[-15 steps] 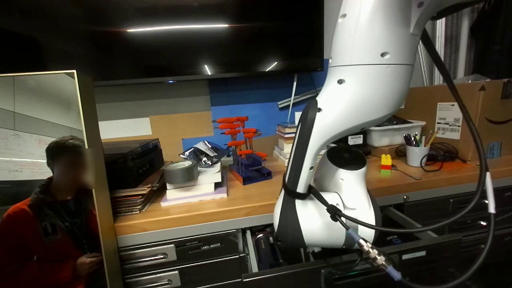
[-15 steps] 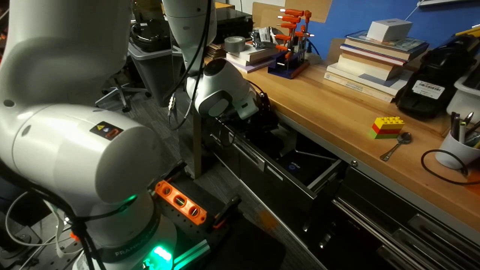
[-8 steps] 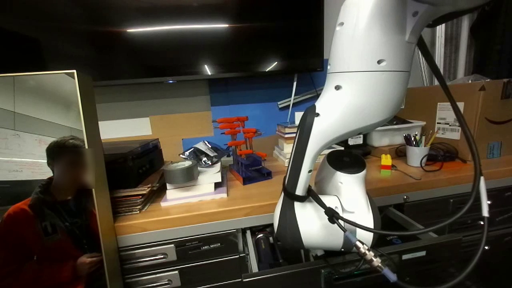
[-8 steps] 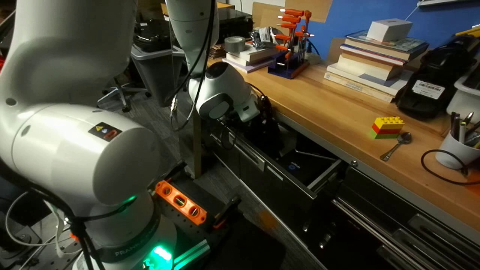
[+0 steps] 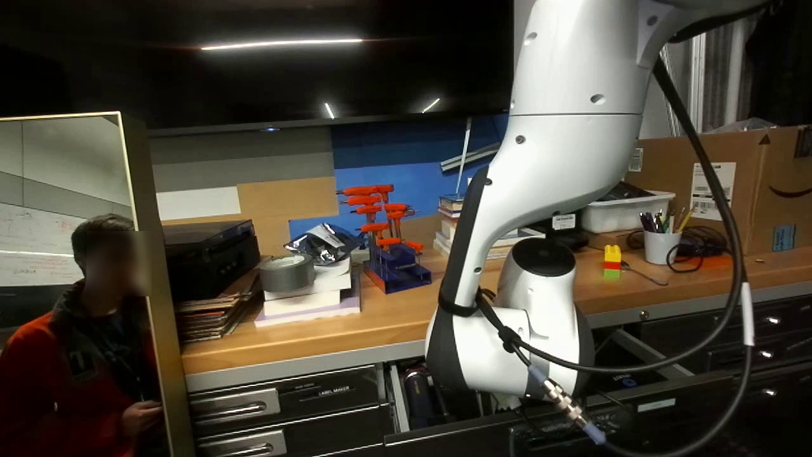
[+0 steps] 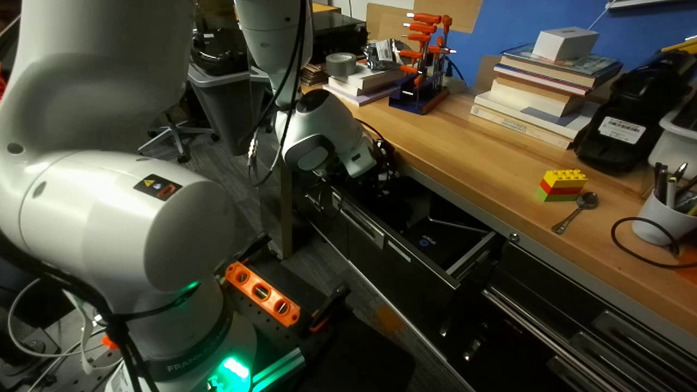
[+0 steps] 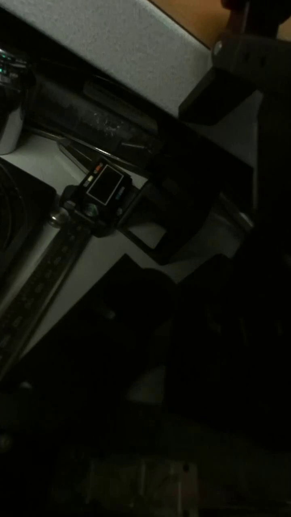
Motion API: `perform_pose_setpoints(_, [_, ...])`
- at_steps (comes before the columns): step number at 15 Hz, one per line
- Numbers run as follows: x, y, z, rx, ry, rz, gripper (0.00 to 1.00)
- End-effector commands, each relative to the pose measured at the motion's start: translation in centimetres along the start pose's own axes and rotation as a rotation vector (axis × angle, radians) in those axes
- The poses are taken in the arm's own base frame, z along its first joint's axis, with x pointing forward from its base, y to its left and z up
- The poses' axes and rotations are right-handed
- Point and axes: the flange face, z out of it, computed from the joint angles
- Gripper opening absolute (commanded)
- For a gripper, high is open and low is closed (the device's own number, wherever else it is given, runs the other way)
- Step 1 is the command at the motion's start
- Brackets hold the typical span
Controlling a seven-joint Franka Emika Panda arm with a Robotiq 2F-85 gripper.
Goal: Place the black objects inside the open drawer, push the drawer closed
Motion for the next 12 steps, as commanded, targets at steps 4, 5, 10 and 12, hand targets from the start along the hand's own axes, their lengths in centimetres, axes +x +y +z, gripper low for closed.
perform_pose_setpoints(4, [0.4,-2.4,-3.6,0.002,0.064,-0.135,1.0])
perform_pose_setpoints(5, [0.3,-2.5,-4.1,0.0,0.074,-0.157,1.0])
perform_pose_setpoints(10, [1.3,1.3,-5.0,-0.139,0.081,-0.236,1.0])
perform_pose_setpoints(12, [1.7,3.8,-5.5,-0.221,0.109,-0.242,1.0])
